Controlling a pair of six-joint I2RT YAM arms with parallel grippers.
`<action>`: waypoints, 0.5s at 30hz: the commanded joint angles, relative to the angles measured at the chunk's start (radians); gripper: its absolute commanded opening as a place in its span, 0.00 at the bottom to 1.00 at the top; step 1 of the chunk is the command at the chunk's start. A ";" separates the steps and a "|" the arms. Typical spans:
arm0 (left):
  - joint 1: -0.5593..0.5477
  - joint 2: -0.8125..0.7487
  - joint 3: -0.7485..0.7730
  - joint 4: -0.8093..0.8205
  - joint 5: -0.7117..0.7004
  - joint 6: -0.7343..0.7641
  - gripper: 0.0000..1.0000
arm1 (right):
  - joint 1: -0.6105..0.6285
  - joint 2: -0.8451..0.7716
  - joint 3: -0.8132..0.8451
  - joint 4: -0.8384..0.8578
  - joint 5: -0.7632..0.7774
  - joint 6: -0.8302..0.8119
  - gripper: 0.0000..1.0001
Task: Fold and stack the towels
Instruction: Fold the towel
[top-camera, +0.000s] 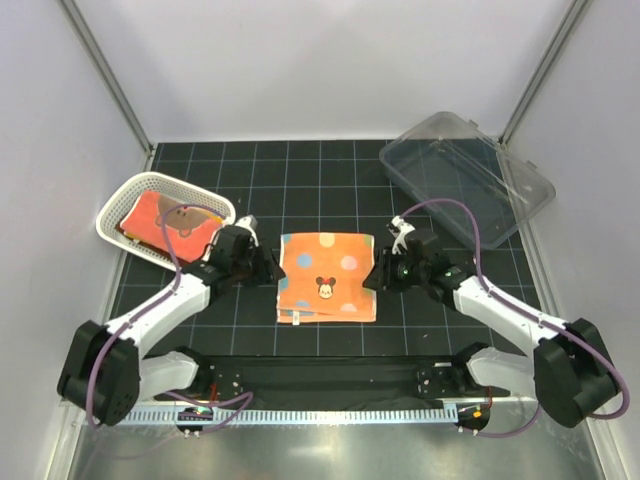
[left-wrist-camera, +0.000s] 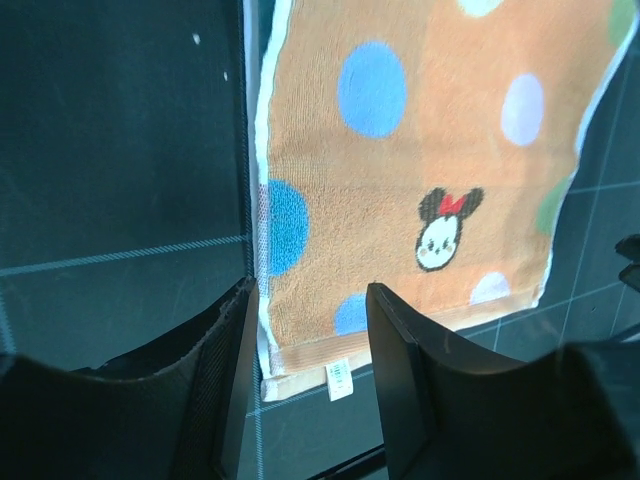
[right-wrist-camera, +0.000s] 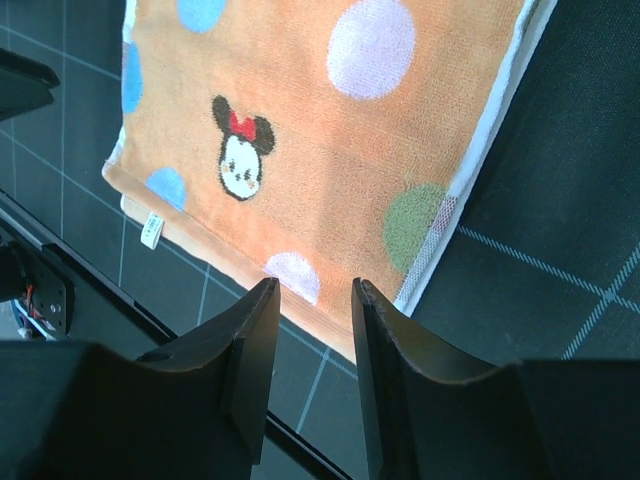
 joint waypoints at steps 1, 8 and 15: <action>-0.009 0.078 0.023 0.055 0.103 -0.011 0.50 | 0.004 0.059 0.059 0.008 0.002 0.013 0.42; -0.042 0.121 -0.002 0.005 0.095 -0.036 0.50 | 0.013 0.114 0.088 -0.119 0.126 0.113 0.40; -0.082 0.113 -0.003 -0.053 0.049 -0.068 0.51 | 0.027 0.017 0.051 -0.212 0.243 0.312 0.41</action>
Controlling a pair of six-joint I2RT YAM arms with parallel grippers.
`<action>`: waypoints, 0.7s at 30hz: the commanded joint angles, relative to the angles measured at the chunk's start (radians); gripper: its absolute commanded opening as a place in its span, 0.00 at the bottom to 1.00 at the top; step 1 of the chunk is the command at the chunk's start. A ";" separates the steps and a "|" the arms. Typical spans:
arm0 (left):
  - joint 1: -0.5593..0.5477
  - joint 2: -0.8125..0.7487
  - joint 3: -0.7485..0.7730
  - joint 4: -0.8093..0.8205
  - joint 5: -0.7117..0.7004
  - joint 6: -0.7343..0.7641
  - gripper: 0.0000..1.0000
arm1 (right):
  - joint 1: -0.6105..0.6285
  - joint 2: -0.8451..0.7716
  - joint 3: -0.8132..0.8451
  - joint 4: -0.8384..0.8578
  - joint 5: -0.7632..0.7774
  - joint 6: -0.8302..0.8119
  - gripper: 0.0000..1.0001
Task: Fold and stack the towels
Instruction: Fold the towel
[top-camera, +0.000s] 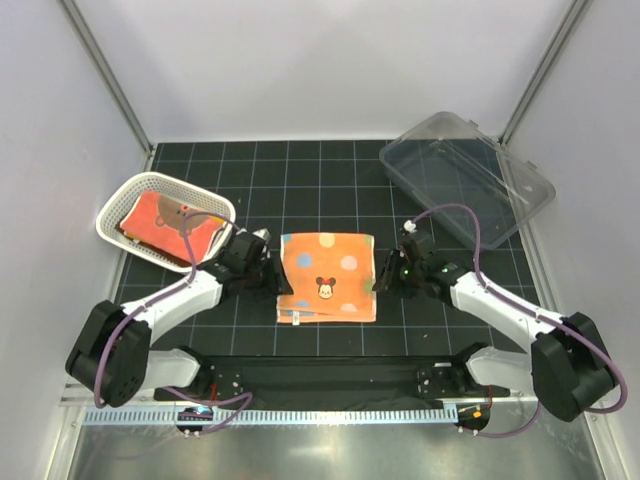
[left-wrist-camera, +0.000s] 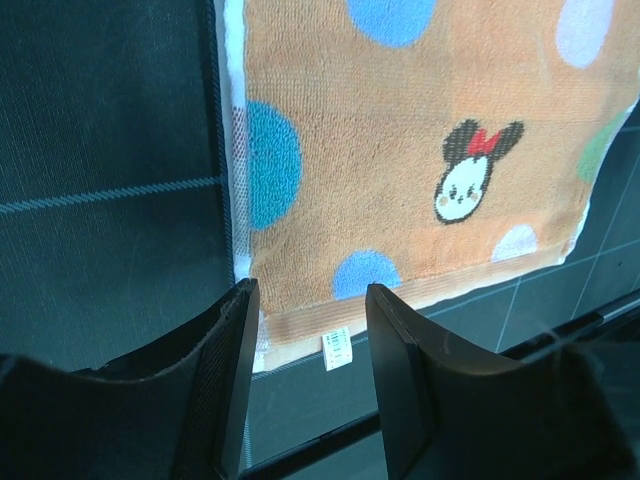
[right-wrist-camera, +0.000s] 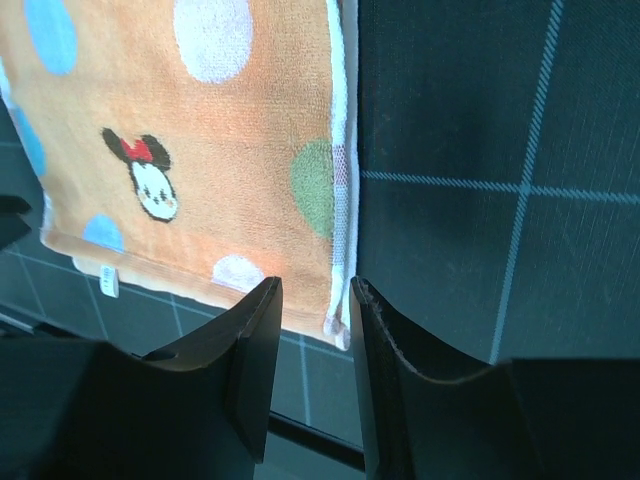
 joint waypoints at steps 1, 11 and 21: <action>-0.022 -0.014 -0.013 -0.038 -0.041 -0.033 0.51 | 0.024 -0.055 0.005 -0.045 0.075 0.142 0.40; -0.028 -0.016 -0.046 -0.027 -0.079 -0.049 0.49 | 0.094 -0.035 -0.063 0.019 0.119 0.268 0.35; -0.031 -0.026 -0.090 0.037 -0.069 -0.069 0.40 | 0.194 0.024 -0.080 0.079 0.193 0.338 0.34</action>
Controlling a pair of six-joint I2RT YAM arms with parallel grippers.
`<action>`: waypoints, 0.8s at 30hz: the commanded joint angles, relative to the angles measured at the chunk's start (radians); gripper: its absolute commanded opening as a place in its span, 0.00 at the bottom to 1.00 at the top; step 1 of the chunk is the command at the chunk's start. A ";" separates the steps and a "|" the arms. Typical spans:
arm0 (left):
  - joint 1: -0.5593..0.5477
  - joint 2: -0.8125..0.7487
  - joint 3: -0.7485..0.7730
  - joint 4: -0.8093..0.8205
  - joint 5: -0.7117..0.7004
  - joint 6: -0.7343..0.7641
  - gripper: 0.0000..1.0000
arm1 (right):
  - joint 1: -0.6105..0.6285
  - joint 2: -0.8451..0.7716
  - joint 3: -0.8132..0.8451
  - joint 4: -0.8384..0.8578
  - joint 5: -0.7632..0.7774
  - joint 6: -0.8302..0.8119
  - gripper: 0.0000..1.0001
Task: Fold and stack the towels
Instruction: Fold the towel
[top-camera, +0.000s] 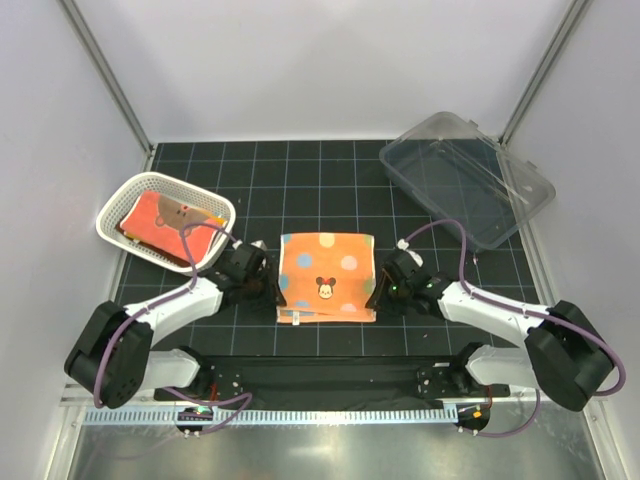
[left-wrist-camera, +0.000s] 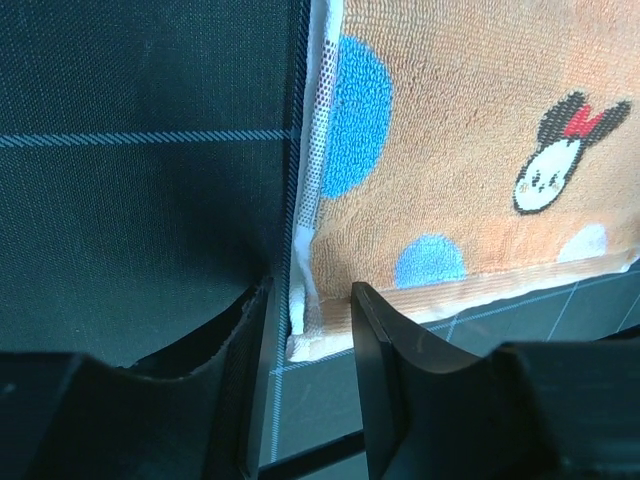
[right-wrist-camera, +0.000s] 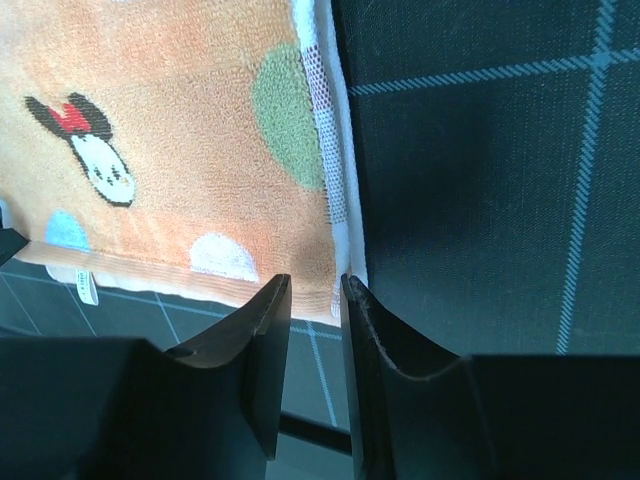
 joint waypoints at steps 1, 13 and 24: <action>-0.003 -0.012 -0.011 0.055 -0.006 -0.017 0.39 | 0.024 0.022 -0.004 0.053 0.066 0.045 0.34; -0.005 0.009 -0.001 0.063 -0.011 -0.020 0.18 | 0.028 0.031 -0.013 0.055 0.105 0.038 0.26; -0.003 -0.012 0.039 0.012 -0.005 -0.034 0.00 | 0.027 0.013 0.014 0.038 0.113 0.019 0.01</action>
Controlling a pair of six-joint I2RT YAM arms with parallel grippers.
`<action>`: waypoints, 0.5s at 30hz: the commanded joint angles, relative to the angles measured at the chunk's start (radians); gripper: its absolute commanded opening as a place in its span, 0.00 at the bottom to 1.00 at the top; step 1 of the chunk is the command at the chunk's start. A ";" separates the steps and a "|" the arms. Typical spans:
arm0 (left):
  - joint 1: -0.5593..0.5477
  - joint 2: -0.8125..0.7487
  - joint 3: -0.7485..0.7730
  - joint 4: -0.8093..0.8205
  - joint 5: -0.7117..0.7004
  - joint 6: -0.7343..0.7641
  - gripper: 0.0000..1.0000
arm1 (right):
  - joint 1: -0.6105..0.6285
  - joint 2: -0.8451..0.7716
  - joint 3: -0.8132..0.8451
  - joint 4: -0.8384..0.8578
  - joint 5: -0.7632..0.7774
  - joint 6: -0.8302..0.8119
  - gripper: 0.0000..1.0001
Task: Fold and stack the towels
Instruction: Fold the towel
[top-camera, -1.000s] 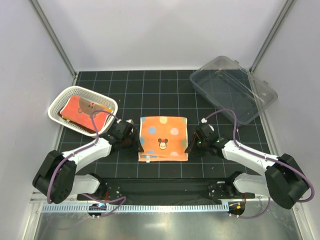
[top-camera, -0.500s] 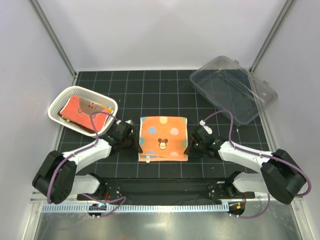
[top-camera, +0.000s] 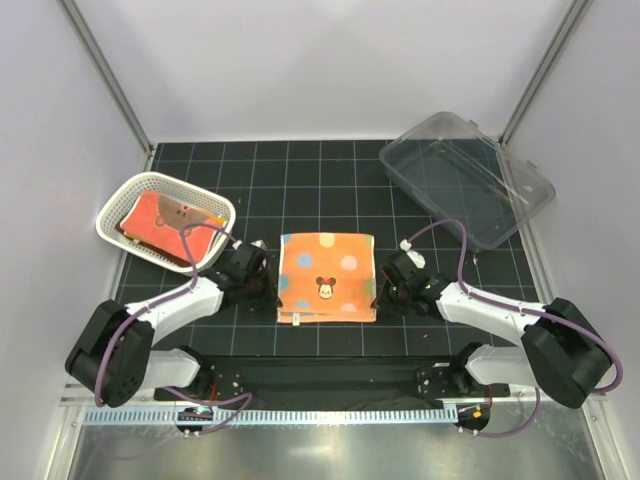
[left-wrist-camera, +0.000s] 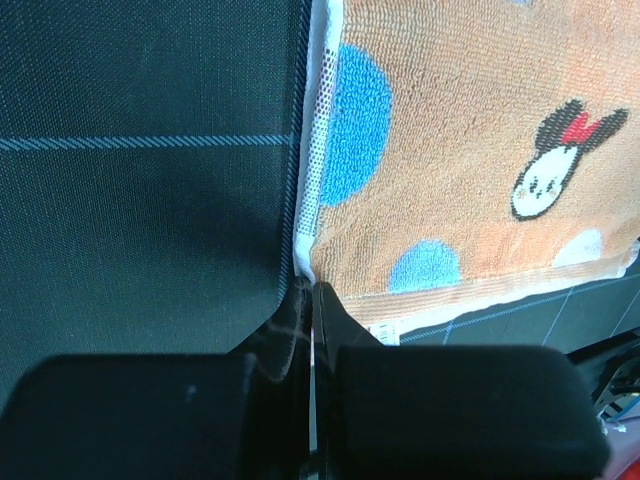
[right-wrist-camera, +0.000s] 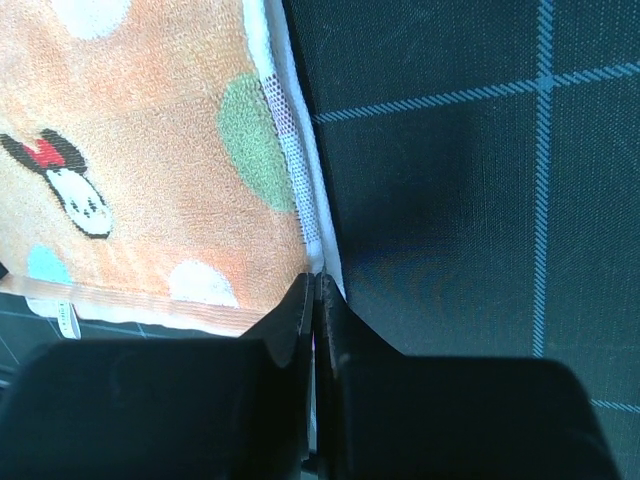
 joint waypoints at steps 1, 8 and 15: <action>-0.005 -0.033 0.049 -0.012 0.000 -0.018 0.00 | 0.007 -0.022 0.037 -0.007 0.031 -0.016 0.01; -0.012 -0.109 0.096 -0.107 -0.016 -0.033 0.00 | 0.007 -0.073 0.092 -0.072 0.020 -0.033 0.01; -0.029 -0.172 0.075 -0.152 -0.010 -0.062 0.00 | 0.007 -0.136 0.086 -0.127 -0.003 -0.032 0.01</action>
